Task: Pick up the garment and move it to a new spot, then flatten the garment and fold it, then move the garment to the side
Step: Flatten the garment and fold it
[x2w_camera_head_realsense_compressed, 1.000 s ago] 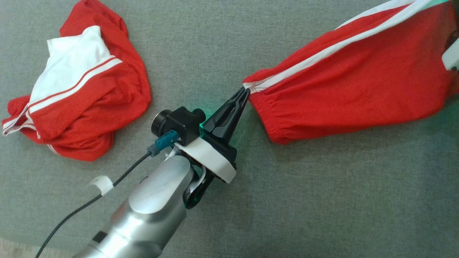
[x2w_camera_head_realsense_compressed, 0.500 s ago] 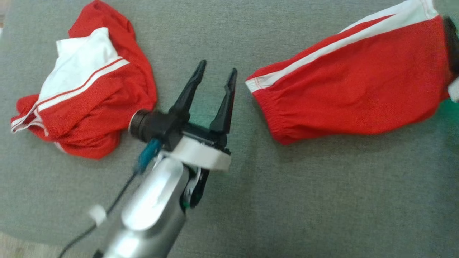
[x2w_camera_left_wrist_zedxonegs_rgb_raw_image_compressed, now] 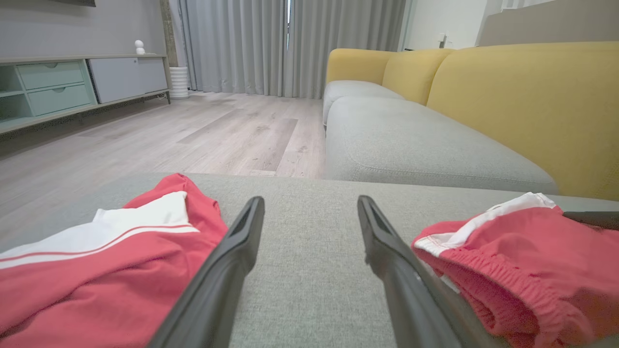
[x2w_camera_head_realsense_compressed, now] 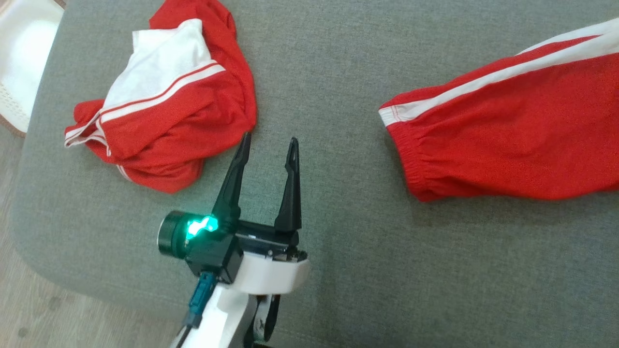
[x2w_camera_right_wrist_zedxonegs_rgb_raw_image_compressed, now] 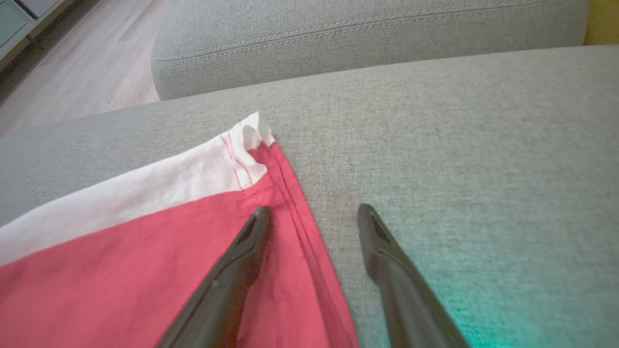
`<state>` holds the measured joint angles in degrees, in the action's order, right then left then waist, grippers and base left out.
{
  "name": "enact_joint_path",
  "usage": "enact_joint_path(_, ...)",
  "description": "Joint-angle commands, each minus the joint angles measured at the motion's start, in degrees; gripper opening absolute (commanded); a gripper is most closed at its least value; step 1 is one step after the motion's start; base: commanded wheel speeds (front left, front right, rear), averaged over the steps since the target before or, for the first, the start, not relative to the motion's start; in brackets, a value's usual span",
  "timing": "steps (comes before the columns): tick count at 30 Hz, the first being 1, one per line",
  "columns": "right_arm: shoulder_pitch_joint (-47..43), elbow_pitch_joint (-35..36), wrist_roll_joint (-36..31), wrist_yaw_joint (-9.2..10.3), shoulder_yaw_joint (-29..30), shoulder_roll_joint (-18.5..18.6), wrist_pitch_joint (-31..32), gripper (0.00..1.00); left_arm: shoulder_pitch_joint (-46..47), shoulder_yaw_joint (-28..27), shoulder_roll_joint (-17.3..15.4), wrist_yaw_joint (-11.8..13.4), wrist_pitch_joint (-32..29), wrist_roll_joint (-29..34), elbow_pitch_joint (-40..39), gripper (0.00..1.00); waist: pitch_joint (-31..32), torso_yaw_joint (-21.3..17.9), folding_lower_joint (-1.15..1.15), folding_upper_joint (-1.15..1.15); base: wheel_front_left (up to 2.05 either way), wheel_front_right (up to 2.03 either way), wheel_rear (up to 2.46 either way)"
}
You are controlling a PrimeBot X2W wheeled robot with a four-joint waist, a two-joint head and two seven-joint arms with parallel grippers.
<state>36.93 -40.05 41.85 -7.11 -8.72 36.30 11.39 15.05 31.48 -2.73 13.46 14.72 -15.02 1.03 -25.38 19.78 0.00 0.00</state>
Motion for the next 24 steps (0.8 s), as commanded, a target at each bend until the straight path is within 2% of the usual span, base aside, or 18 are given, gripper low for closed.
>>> enact_joint_path(1,-2.0,0.1,0.5,-0.37,-1.4,0.5,0.9,0.3,-0.7,-1.8,-0.2,0.6,0.3,0.6,-2.1,1.0,0.4,0.0,0.0,0.0,0.0,0.0,0.0)
enact_joint_path(2,-2.1,0.0,0.7,-0.37,-1.7,0.3,0.9,0.0,-1.1,-1.8,-0.2,0.7,0.3,0.7,-2.0,1.0,0.7,-0.1,0.0,0.0,0.0,0.0,0.0)
enact_joint_path(7,-2.8,0.1,1.7,-0.37,-2.4,-0.3,-0.6,0.0,-2.0,-3.1,-0.2,1.7,0.3,2.7,-1.3,1.0,2.5,-2.4,0.0,0.0,0.0,0.0,0.0)
enact_joint_path(15,-3.6,-0.1,1.8,-0.37,-1.5,0.6,-4.0,0.0,-4.0,-7.4,-0.5,-0.4,0.3,6.7,-1.7,1.0,5.5,-11.1,0.0,0.0,0.0,0.0,0.0)
enact_joint_path(20,-4.8,-1.3,1.2,-0.37,0.8,2.3,-6.5,0.0,-5.3,-9.5,-0.6,-2.0,0.3,7.4,-1.0,1.0,6.7,-14.2,0.0,0.0,0.0,0.0,0.0)
enact_joint_path(24,-5.4,-0.9,0.8,-0.37,2.3,2.4,-8.3,0.0,-5.8,-10.5,-0.6,-2.3,0.3,8.7,-0.3,1.0,8.2,-15.6,0.0,0.0,0.0,0.0,0.0)
